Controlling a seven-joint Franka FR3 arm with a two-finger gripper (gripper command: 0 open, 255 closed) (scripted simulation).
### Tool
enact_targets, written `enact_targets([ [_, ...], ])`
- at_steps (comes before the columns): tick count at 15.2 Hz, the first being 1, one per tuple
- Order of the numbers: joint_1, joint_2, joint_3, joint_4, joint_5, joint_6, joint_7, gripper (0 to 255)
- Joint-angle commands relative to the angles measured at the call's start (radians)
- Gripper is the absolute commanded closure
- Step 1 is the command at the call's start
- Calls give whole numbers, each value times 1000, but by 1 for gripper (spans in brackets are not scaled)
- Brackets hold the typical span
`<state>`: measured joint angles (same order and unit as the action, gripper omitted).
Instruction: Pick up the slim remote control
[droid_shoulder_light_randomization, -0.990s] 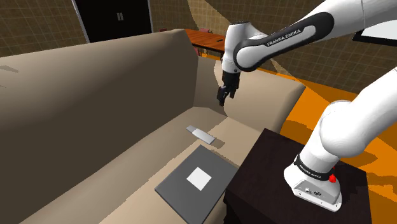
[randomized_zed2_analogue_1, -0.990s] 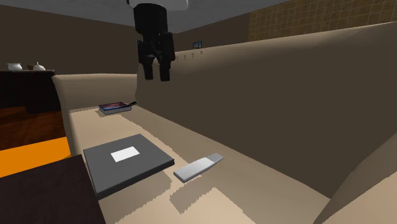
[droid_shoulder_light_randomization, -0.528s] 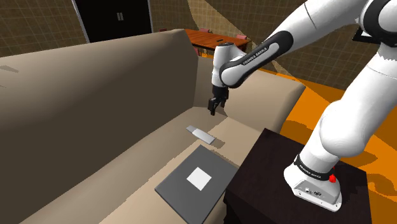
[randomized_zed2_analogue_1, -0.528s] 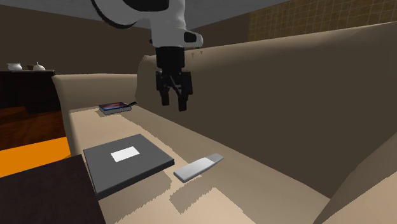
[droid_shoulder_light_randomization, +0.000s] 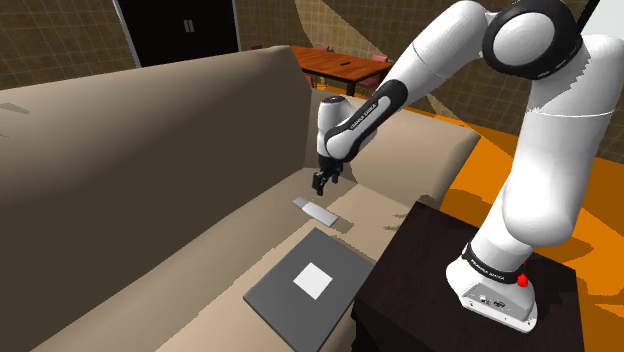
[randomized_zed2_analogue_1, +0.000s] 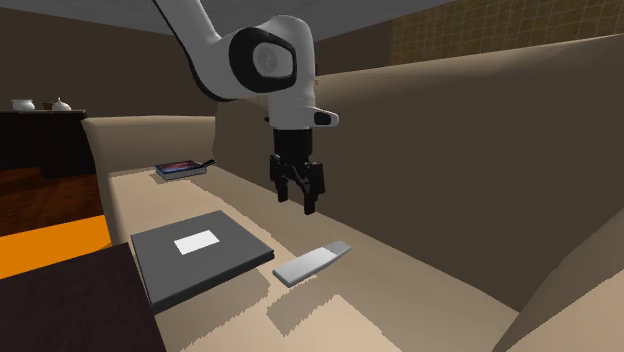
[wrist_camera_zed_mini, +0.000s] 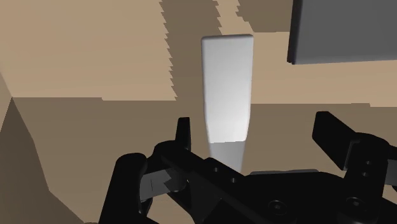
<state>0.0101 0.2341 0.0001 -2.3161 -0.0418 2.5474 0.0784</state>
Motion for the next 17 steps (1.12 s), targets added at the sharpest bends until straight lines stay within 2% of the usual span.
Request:
enact_targets([
  [1,-2,85,-2,48,-2,35,-3,0],
  [9,-1,398,-6,279,-8,109,-3,0],
  [17,0,495,-8,315,-10,170,1,0],
])
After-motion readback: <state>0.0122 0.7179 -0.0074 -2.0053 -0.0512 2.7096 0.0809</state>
